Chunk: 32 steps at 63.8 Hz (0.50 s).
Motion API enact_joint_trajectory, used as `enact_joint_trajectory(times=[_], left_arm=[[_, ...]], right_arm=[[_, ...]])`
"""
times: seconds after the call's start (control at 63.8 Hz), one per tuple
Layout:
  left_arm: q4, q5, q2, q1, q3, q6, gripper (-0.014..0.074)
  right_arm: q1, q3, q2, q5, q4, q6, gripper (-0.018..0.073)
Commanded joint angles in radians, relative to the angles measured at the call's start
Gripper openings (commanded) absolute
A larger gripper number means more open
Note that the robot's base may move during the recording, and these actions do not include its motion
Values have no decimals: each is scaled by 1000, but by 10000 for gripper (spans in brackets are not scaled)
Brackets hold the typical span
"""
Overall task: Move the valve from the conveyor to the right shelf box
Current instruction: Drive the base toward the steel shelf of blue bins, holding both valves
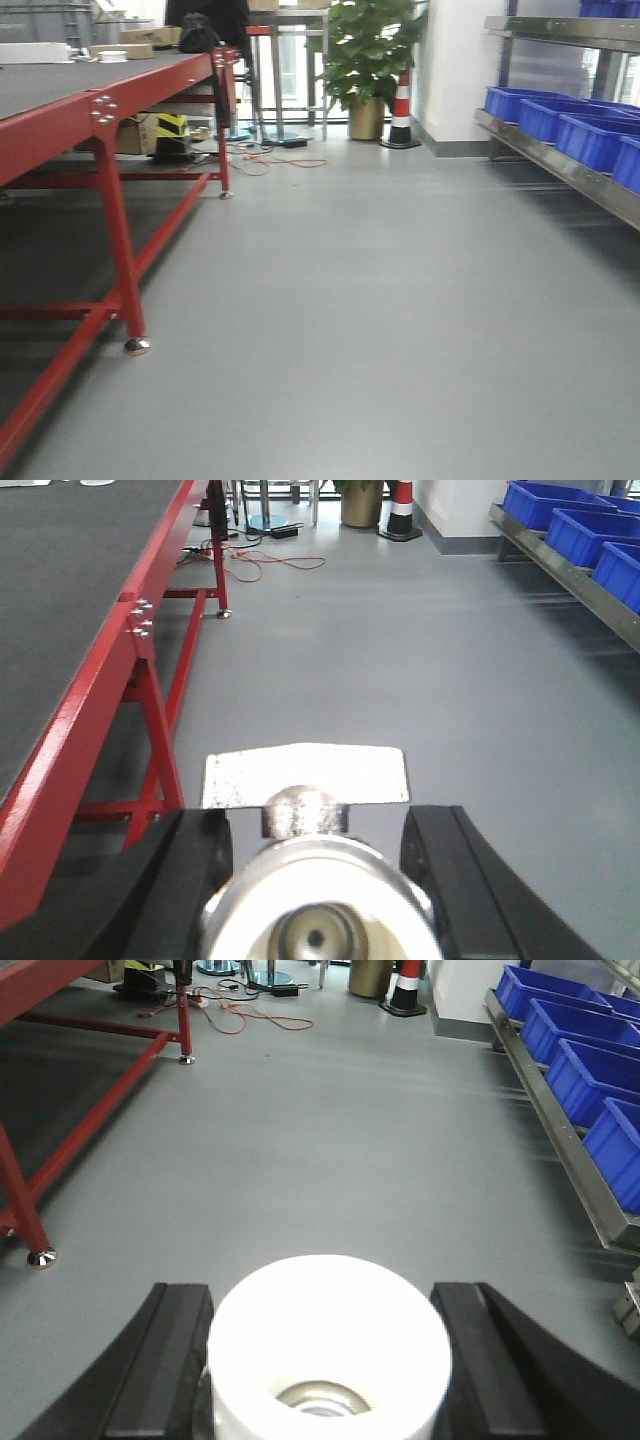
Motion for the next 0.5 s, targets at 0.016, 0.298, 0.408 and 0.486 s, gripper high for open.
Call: enact_joint_trajectory(times=[0.016,0.298,0.408,0.486], left_arm=[[-8,-57,-10,4,-10,-3,-111],[-8,-57,-10,4,-10,-3,-111],[-8,-57,-10,4,-10,-3,-111],[-8,-57,-10,4,-10,-3,-111]], right_arm=[[-2,-10,-13,-76,1,-7,-162],[0,-10,-13,-76,1,-7,-162],[0,-10,-13,-76,1,-7,-162],[0,-10,-13,-76,1,-7,-162]])
